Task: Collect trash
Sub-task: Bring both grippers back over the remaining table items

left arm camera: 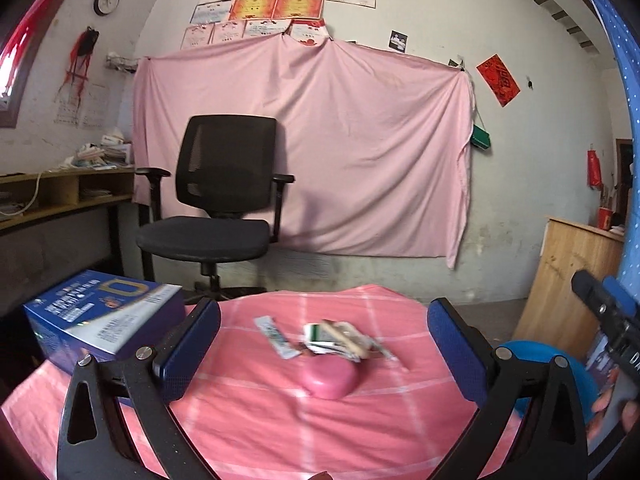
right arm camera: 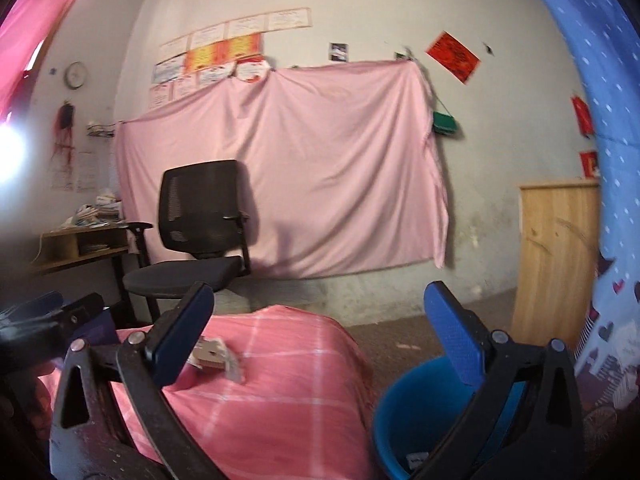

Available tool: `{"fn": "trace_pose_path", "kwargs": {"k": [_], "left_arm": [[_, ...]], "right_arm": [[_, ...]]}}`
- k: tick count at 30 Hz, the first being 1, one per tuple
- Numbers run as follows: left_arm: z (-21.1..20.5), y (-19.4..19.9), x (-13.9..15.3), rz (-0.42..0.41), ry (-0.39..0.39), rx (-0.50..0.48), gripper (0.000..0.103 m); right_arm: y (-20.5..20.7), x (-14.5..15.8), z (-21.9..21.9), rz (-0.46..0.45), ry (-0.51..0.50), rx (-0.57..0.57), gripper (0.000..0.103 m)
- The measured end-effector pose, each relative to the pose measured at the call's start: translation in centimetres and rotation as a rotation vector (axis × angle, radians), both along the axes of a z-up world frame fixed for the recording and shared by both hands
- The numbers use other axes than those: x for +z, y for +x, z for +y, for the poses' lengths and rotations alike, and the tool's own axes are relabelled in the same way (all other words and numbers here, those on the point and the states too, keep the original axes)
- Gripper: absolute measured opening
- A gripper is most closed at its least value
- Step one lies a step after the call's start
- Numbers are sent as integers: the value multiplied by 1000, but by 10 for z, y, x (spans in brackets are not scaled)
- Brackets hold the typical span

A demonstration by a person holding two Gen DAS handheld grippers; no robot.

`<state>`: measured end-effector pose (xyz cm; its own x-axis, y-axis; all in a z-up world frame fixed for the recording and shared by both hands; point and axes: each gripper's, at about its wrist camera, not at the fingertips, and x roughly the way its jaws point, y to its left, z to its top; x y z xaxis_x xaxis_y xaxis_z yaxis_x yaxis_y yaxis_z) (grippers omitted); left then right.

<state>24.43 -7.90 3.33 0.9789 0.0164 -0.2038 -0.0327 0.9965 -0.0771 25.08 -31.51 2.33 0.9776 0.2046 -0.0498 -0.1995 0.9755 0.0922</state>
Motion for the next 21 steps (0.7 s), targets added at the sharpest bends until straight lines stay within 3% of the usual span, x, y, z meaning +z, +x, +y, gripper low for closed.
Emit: {"fn": "trace_pose_path", "kwargs": {"k": [12, 19, 21], "left_arm": [[38, 17, -28, 45, 4, 31, 101], [49, 34, -41, 110, 6, 18, 101], [51, 37, -43, 116, 1, 15, 101]], "right_arm": [[27, -12, 53, 55, -114, 90, 103], [60, -29, 68, 196, -137, 156, 102], [66, -34, 73, 222, -159, 164, 97]]}}
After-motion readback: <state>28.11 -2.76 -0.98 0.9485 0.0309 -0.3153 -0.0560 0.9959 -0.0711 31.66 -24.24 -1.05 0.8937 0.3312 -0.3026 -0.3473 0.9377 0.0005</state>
